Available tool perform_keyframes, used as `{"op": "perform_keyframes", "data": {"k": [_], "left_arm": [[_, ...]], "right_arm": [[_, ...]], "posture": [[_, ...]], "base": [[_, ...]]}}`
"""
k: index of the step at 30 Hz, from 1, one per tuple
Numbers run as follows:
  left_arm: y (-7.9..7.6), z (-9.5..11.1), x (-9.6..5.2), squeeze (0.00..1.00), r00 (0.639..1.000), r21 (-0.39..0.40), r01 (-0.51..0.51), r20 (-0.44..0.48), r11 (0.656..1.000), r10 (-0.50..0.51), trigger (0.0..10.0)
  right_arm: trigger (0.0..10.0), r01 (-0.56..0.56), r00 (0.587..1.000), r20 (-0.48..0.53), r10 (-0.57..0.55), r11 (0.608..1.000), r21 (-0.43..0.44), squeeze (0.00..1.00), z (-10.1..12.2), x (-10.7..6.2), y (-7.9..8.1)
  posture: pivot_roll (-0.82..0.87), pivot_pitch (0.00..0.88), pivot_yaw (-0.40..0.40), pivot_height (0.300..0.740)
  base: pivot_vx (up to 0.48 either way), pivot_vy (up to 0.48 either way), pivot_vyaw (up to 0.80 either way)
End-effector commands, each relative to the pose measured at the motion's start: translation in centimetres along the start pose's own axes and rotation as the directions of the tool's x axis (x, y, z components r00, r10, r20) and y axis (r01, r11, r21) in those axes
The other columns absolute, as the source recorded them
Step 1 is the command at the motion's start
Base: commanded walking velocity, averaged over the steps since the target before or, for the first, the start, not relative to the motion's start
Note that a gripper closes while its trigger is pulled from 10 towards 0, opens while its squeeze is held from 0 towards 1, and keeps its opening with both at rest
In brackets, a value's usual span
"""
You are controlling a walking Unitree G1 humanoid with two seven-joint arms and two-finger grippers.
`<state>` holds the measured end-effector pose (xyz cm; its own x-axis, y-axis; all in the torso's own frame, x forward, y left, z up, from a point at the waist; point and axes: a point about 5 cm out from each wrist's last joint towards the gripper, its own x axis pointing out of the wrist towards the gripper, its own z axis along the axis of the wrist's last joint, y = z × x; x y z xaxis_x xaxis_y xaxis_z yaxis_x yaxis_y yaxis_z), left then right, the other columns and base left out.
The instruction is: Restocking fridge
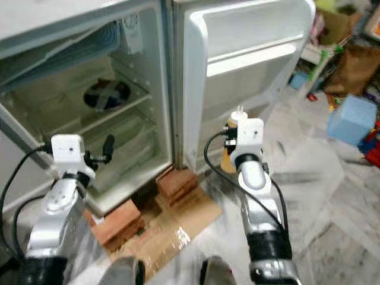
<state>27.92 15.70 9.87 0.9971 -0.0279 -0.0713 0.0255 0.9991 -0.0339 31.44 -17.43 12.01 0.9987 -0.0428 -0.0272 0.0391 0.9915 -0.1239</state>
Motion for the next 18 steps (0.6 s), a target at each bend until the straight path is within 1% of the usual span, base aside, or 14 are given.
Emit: {"op": "perform_keyframes", "data": {"k": [1, 8, 18], "left_arm": [[0.63, 0.11, -0.02, 0.0, 1.0, 0.017, -0.02, 0.001, 1.0, 0.02, 10.0], [0.46, 0.04, -0.01, 0.0, 1.0, 0.016, -0.021, -0.001, 1.0, 0.021, 10.0], [0.62, -0.15, 0.03, 0.0, 0.999, 0.032, -0.03, -0.014, 0.999, 0.03, 10.0]], "right_arm": [[10.0, -0.006, 1.0, 0.024, 0.006, 1.0, 0.017, 0.0, 0.55, 0.12, 0.1], [10.0, -0.018, 1.0, 0.026, 0.018, 1.0, 0.019, 0.0, 0.65, 0.27, 0.18], [10.0, -0.041, 0.999, 0.018, 0.04, 0.998, 0.044, 0.0, 0.45, 0.08, 0.53]], "posture": [[0.01, 0.081, -0.018, 0.74], [0.01, 0.08, -0.018, 0.74], [0.01, 0.081, -0.018, 0.74]], "base": [[0.0, -0.465, 0.0], [0.0, -0.464, 0.0], [0.0, -0.463, 0.0]]}}
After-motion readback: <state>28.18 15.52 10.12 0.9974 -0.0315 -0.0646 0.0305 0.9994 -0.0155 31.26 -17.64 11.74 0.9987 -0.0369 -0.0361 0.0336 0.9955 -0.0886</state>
